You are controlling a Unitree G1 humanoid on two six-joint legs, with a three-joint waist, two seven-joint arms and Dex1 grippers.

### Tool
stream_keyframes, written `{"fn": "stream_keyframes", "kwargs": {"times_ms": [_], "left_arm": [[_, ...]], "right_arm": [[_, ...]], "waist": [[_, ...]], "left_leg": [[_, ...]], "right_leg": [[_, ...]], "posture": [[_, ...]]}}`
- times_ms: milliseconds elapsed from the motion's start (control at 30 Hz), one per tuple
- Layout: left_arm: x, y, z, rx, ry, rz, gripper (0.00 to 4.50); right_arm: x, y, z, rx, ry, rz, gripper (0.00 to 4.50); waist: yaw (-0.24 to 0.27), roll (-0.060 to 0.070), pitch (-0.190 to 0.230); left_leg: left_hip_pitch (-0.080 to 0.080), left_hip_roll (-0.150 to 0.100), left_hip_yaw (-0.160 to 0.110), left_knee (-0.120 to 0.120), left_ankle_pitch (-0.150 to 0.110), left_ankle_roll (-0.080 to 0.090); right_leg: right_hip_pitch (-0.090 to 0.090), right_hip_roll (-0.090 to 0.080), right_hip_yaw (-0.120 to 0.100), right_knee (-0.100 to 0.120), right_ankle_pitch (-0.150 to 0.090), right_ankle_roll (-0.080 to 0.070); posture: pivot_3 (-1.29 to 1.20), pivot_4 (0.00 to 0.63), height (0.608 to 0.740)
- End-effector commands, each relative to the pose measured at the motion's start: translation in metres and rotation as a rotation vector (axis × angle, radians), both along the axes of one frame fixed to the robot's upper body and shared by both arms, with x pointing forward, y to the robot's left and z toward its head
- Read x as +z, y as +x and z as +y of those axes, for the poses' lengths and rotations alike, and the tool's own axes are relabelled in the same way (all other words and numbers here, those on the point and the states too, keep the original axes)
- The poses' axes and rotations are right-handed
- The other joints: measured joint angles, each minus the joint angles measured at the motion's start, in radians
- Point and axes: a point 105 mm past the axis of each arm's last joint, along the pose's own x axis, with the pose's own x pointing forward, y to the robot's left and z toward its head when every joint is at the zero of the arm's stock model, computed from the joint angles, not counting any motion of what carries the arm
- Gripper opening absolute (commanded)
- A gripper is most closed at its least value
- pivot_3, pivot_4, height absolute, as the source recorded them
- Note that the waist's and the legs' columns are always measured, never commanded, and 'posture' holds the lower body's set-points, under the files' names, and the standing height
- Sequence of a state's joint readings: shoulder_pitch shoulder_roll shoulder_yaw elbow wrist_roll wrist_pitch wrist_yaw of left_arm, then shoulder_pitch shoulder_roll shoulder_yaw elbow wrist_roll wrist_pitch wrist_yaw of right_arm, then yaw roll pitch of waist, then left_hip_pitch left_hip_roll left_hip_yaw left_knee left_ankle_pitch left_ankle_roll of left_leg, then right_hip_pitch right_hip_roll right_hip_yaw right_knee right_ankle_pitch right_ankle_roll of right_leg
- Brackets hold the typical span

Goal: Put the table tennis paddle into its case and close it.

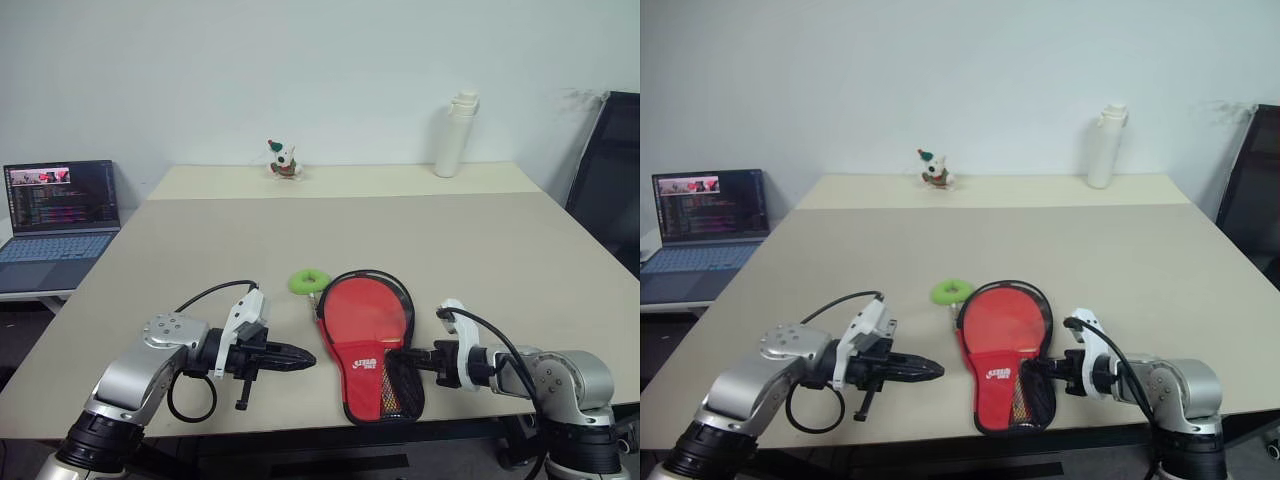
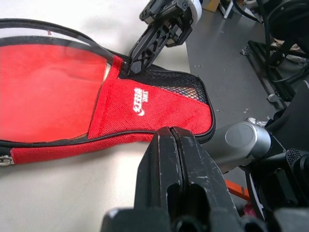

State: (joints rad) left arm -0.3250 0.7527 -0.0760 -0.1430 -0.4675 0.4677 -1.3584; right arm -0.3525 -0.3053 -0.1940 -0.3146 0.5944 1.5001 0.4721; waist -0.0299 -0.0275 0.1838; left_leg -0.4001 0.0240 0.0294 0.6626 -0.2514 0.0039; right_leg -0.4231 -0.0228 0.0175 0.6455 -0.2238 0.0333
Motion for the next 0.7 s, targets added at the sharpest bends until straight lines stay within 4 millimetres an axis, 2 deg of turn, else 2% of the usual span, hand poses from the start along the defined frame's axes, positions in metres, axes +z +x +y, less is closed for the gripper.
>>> {"fn": "stream_keyframes", "kwargs": {"times_ms": [33, 100, 233, 300, 433, 500, 567, 667, 700], "left_arm": [[0.006, 0.004, 0.004, 0.026, 0.002, -0.039, 0.00], [0.005, 0.007, 0.006, 0.052, 0.001, -0.040, 0.00], [0.005, 0.016, 0.012, 0.132, -0.011, -0.039, 0.00], [0.005, 0.020, 0.014, 0.164, -0.013, -0.047, 0.00], [0.012, 0.037, 0.022, 0.276, -0.044, -0.061, 0.00], [0.018, 0.045, 0.026, 0.324, -0.069, -0.056, 0.00], [0.021, 0.056, 0.030, 0.383, -0.084, -0.073, 0.00], [0.026, 0.076, 0.035, 0.467, -0.093, -0.133, 0.59], [0.027, 0.083, 0.037, 0.500, -0.093, -0.145, 0.92]], "right_arm": [[0.000, 0.001, -0.007, -0.052, -0.023, -0.022, 0.51], [0.001, 0.004, -0.014, -0.106, -0.016, -0.024, 1.03], [0.008, 0.011, -0.026, -0.246, 0.072, -0.017, 2.45], [0.013, 0.006, -0.025, -0.238, 0.114, -0.026, 3.11], [0.033, -0.014, -0.014, -0.071, 0.125, -0.147, 4.49], [0.047, -0.019, -0.009, -0.003, 0.124, -0.240, 4.49], [0.062, -0.014, -0.007, 0.010, 0.137, -0.330, 4.49], [0.079, -0.003, -0.001, 0.027, 0.123, -0.452, 4.50], [0.084, 0.000, 0.002, 0.040, 0.118, -0.482, 4.50]], "waist": [[0.000, 0.000, 0.000], [0.000, 0.000, 0.000], [0.000, 0.000, 0.000], [0.001, 0.000, 0.000], [0.007, 0.000, 0.000], [0.004, 0.000, 0.000], [0.000, 0.000, 0.000], [-0.005, 0.000, 0.000], [-0.004, 0.000, 0.000]], "left_leg": [[0.000, 0.000, 0.000, 0.000, 0.000, 0.000], [0.000, 0.000, 0.000, 0.000, 0.000, 0.000], [0.001, 0.000, 0.000, 0.000, 0.000, 0.000], [0.001, 0.000, 0.000, 0.001, 0.000, 0.000], [0.000, 0.000, -0.001, 0.001, 0.000, 0.000], [0.000, 0.000, -0.001, 0.000, 0.000, 0.000], [0.000, 0.000, 0.000, 0.000, 0.000, 0.000], [0.002, 0.001, 0.000, 0.000, 0.000, 0.000], [0.002, 0.001, 0.000, 0.000, 0.000, 0.000]], "right_leg": [[0.000, 0.000, 0.000, 0.000, 0.000, 0.000], [0.000, 0.000, 0.000, 0.000, 0.000, 0.000], [0.001, 0.000, 0.000, 0.000, 0.000, 0.000], [0.001, 0.000, 0.000, 0.000, 0.000, 0.000], [0.001, -0.001, -0.001, -0.001, 0.000, 0.000], [0.001, -0.001, -0.001, -0.001, 0.000, 0.000], [0.001, 0.000, -0.001, -0.001, 0.000, 0.000], [0.001, 0.001, 0.000, 0.001, 0.000, 0.000], [0.001, 0.002, 0.000, 0.001, 0.000, 0.000]], "posture": [[0.00, 0.150, 0.740], [0.00, 0.150, 0.740], [0.00, 0.150, 0.740], [0.00, 0.150, 0.740], [0.00, 0.150, 0.740], [0.00, 0.150, 0.740], [0.00, 0.150, 0.740], [0.00, 0.150, 0.740], [0.00, 0.150, 0.740]]}}
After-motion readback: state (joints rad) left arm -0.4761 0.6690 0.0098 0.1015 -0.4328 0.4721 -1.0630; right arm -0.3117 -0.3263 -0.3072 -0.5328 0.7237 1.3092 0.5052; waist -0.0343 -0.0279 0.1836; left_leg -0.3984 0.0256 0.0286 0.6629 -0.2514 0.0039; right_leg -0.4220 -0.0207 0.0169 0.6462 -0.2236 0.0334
